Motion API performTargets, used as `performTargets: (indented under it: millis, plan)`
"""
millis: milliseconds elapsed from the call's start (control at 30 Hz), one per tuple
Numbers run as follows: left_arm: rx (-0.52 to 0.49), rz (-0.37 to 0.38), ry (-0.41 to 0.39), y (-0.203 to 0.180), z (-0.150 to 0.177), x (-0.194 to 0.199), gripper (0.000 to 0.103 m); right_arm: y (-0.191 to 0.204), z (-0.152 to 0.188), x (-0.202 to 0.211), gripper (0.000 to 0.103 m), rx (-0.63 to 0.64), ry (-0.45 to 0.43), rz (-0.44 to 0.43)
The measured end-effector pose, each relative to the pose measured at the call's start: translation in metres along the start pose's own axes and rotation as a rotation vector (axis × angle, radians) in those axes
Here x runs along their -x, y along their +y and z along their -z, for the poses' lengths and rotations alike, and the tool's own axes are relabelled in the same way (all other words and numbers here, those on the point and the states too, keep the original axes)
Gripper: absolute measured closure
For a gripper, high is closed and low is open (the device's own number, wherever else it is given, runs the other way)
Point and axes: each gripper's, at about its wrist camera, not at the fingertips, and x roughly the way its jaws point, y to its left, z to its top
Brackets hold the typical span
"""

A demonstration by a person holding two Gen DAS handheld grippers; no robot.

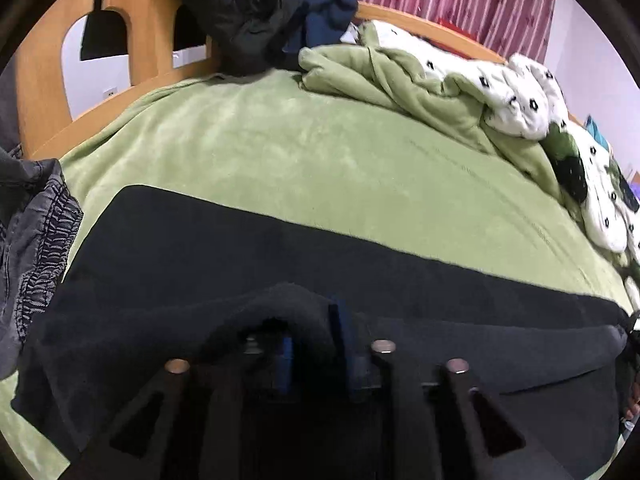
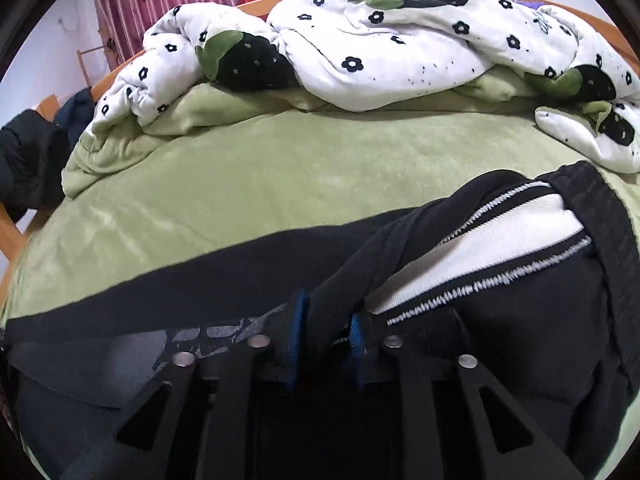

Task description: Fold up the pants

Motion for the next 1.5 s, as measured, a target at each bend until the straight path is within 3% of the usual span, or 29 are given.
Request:
performTargets:
  millis: [67, 100, 133, 167, 267, 500, 667, 767, 900, 1033, 1100, 1133, 1200, 1233, 1267, 1367, 1500]
  plan:
    - [-0.001, -0.003, 0.015, -0.003, 0.003, 0.009, 0.067, 0.004, 0.008, 0.021, 0.043, 0.023, -0.024, 0.018]
    - [-0.001, 0.004, 0.017, -0.003, 0.005, 0.013, 0.059, 0.006, 0.014, 0.035, 0.041, 0.037, -0.042, 0.017]
    - [0.001, 0.022, 0.020, -0.003, 0.008, 0.019, 0.041, 0.008, 0.020, 0.048, 0.040, 0.053, -0.048, 0.012]
    - [0.008, 0.049, 0.014, -0.003, 0.012, 0.028, 0.034, 0.010, 0.025, 0.057, 0.040, 0.065, -0.049, 0.011]
    - [0.002, 0.060, -0.004, 0.000, 0.027, 0.054, 0.034, 0.010, 0.051, 0.089, 0.040, 0.088, -0.035, 0.010]
    - [0.034, 0.122, 0.082, 0.036, 0.086, 0.092, 0.032, -0.028, 0.112, 0.128, 0.040, -0.020, 0.035, -0.028]
    - [0.125, 0.255, 0.136, 0.057, 0.139, 0.087, 0.032, -0.063, 0.144, 0.134, 0.036, -0.123, 0.037, -0.046]
    - [0.170, 0.278, 0.105, 0.059, 0.144, 0.078, 0.024, -0.079, 0.151, 0.119, 0.036, -0.213, 0.067, -0.093]
    - [0.276, 0.324, 0.101, 0.061, 0.125, 0.061, 0.021, -0.085, 0.142, 0.107, 0.035, -0.263, 0.030, -0.140]
    - [0.369, 0.345, 0.094, 0.065, 0.107, 0.042, 0.024, -0.091, 0.124, 0.085, 0.035, -0.320, 0.016, -0.175]
    - [0.378, 0.305, 0.085, 0.061, 0.105, 0.038, 0.039, -0.091, 0.113, 0.075, 0.036, -0.325, 0.010, -0.165]
    - [0.374, 0.271, 0.085, 0.059, 0.103, 0.036, 0.053, -0.089, 0.107, 0.069, 0.039, -0.320, 0.013, -0.148]
    - [0.360, 0.213, 0.082, 0.059, 0.101, 0.032, 0.073, -0.086, 0.098, 0.060, 0.069, -0.302, 0.023, -0.089]
    - [0.332, 0.190, 0.092, 0.056, 0.099, 0.032, 0.085, -0.087, 0.096, 0.060, 0.075, -0.307, 0.016, -0.099]
    - [0.313, 0.189, 0.097, 0.055, 0.098, 0.033, 0.090, -0.088, 0.096, 0.065, 0.080, -0.325, -0.009, -0.104]
    - [0.257, 0.169, 0.069, 0.049, 0.095, 0.052, 0.092, -0.095, 0.099, 0.092, 0.090, -0.357, -0.083, -0.117]
    - [0.208, 0.175, 0.066, 0.050, 0.103, 0.079, 0.093, -0.110, 0.107, 0.118, 0.096, -0.381, -0.061, -0.172]
